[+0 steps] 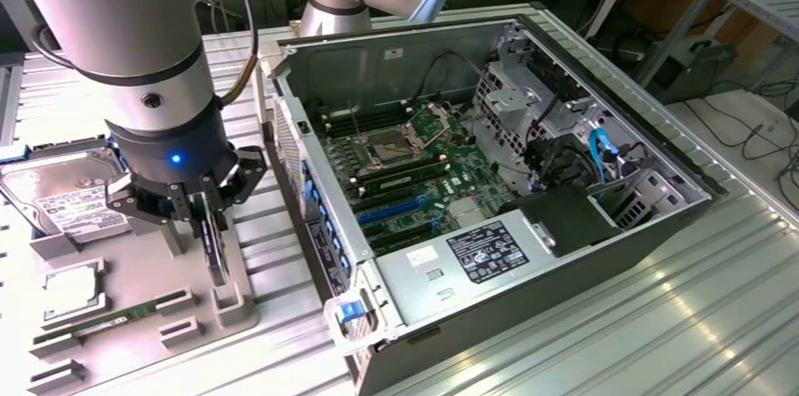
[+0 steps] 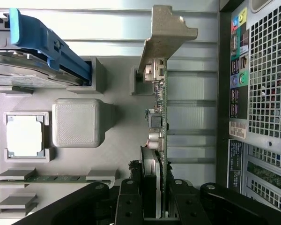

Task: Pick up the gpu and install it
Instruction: 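Pick up the gpu and move the gpu toward the slot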

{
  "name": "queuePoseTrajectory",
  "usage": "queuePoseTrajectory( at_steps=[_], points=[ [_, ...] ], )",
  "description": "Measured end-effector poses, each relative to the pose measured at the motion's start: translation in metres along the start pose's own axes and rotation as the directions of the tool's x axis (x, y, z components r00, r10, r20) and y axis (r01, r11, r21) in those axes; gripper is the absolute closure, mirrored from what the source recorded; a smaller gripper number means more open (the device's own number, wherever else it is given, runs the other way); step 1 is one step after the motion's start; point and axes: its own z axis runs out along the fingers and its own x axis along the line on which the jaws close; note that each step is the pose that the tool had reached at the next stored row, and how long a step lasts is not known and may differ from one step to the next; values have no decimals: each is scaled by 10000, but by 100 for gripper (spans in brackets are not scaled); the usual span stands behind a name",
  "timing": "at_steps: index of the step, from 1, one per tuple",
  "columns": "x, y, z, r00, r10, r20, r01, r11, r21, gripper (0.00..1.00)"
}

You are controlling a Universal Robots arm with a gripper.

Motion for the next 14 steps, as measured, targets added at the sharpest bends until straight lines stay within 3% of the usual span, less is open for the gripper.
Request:
queuePoseTrajectory(
  at_steps=[14],
  points=[
    [-2, 4, -120, 10000, 0, -2, 0, 10000, 0, 72]
  ],
)
